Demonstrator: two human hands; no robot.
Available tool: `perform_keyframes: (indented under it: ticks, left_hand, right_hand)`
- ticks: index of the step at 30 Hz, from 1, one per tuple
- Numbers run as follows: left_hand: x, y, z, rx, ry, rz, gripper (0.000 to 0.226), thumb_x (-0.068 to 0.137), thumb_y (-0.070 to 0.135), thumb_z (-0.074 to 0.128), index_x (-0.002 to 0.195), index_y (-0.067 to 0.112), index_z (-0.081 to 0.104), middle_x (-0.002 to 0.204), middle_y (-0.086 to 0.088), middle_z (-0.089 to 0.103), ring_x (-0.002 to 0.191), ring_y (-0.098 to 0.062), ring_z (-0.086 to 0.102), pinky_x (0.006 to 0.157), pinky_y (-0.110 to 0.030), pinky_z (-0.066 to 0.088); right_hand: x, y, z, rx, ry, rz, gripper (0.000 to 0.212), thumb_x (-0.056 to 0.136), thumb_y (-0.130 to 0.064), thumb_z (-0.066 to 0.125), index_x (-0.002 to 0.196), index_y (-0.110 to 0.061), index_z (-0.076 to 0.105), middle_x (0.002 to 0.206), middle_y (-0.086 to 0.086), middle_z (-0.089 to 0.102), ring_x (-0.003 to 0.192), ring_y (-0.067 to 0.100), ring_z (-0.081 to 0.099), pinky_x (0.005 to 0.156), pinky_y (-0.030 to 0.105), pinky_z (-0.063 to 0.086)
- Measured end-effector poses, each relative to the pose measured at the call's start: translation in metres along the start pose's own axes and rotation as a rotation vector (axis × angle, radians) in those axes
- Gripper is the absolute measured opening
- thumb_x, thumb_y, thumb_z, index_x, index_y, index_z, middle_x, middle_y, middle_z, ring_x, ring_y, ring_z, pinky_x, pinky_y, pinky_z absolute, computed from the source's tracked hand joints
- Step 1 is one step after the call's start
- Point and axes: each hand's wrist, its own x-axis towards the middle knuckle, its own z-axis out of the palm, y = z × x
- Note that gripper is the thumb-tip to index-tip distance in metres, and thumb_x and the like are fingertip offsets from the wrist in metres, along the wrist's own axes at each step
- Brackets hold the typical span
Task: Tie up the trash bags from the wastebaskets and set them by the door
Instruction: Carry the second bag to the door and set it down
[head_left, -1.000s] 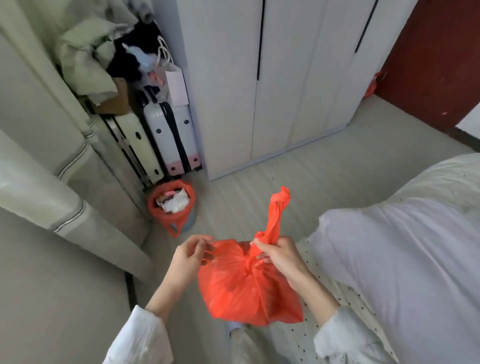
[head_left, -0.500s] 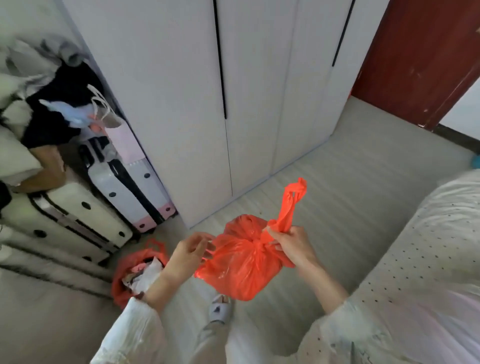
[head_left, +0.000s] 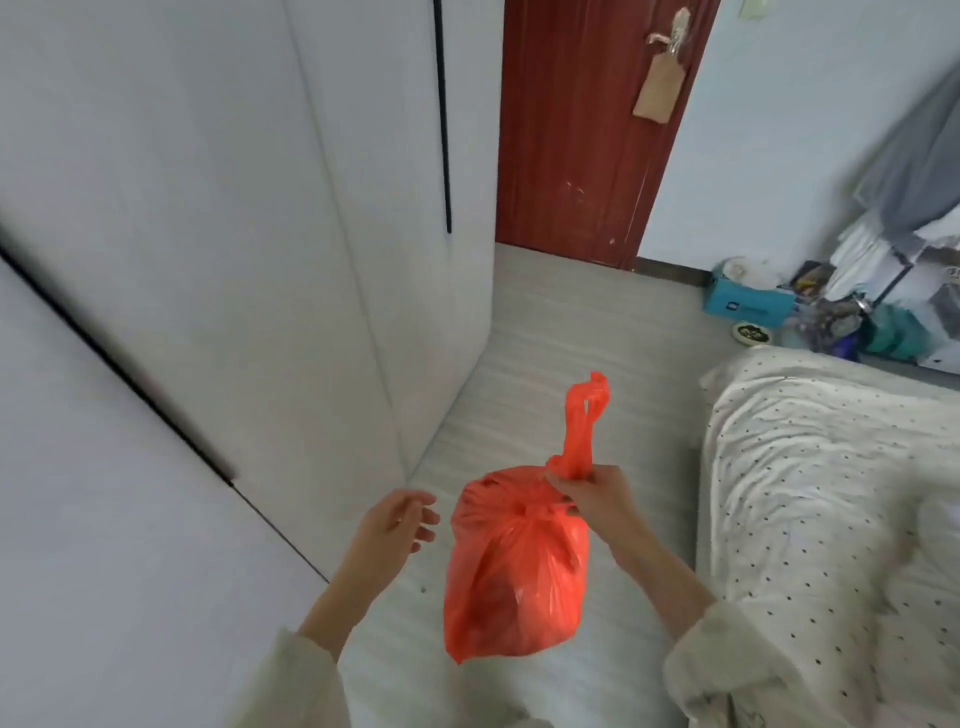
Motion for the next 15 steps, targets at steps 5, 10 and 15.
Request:
perform_keyframes:
  ticks: [5, 10, 15]
  left_hand:
    - [0.132, 0.052, 0.037, 0.043, -0.082, 0.034, 0.030, 0.095, 0.002, 0.035, 0.083, 0.017, 0.057, 0.078, -0.004, 0.062, 0.068, -0.019, 0.057, 0.061, -0.023, 0.043]
    - [0.269, 0.112, 0.088, 0.020, -0.054, 0.048, 0.026, 0.094, 0.002, 0.035, 0.088, 0.014, 0.058, 0.079, -0.005, 0.062, 0.068, -0.019, 0.058, 0.064, -0.026, 0.043]
    - [0.390, 0.177, 0.126, 0.018, -0.070, 0.058, 0.026, 0.094, 0.003, 0.037, 0.088, 0.015, 0.059, 0.079, -0.005, 0.063, 0.068, -0.019, 0.059, 0.065, -0.026, 0.044]
  right_hand:
    - [0.120, -0.054, -0.030, 0.013, 0.022, -0.007, 0.020, 0.079, -0.026, 0.068, 0.073, -0.007, 0.070, 0.075, 0.023, 0.065, 0.067, 0.025, 0.056, 0.068, 0.038, 0.043]
    - [0.252, -0.100, -0.075, 0.020, 0.043, -0.029, 0.022, 0.077, -0.028, 0.071, 0.061, -0.013, 0.066, 0.068, 0.017, 0.062, 0.064, 0.023, 0.055, 0.066, 0.035, 0.042]
    - [0.376, -0.142, -0.117, 0.032, 0.044, 0.017, 0.027, 0.077, -0.021, 0.071, 0.081, 0.006, 0.069, 0.077, 0.027, 0.065, 0.069, 0.025, 0.055, 0.071, 0.042, 0.045]
